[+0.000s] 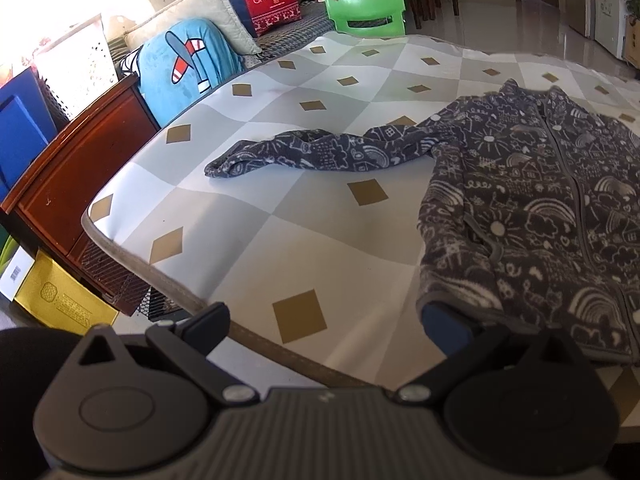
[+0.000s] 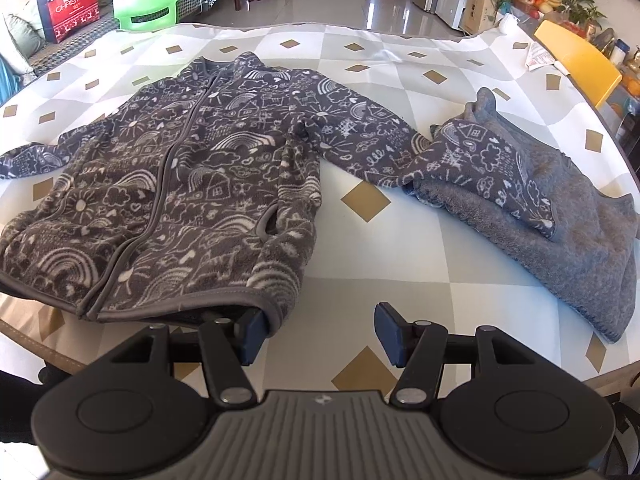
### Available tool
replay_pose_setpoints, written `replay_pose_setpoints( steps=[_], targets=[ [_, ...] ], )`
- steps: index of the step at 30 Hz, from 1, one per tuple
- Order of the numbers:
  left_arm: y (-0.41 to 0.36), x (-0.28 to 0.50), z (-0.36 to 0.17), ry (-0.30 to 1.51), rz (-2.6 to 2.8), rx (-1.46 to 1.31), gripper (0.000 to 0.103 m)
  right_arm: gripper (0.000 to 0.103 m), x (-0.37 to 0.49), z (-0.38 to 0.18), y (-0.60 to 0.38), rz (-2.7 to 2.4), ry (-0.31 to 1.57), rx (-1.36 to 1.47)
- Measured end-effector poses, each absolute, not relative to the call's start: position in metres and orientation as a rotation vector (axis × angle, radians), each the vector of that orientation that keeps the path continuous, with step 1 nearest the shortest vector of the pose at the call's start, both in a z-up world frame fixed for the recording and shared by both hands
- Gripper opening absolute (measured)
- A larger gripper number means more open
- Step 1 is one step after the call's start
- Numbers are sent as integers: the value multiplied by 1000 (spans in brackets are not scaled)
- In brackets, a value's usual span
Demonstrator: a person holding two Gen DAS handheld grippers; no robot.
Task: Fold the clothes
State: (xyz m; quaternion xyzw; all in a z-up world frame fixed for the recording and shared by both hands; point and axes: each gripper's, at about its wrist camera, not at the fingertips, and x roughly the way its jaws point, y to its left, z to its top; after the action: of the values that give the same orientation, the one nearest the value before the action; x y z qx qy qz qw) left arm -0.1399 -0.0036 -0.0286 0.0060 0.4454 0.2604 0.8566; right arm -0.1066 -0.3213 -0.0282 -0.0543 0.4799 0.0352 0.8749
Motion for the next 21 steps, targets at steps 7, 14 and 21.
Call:
replay_pose_setpoints(
  steps=[7,14,21],
  targets=[
    [1,-146,-10,891,529,-18,103,56,-109,-18,-319,99,987,-100],
    [-3,-99,-21,918,449,-20,103,56,-116,-6,-321,115,963,-58],
    [-13,-33,-53,969,369,75,103,56,-119,14,-327,145,935,24]
  ],
)
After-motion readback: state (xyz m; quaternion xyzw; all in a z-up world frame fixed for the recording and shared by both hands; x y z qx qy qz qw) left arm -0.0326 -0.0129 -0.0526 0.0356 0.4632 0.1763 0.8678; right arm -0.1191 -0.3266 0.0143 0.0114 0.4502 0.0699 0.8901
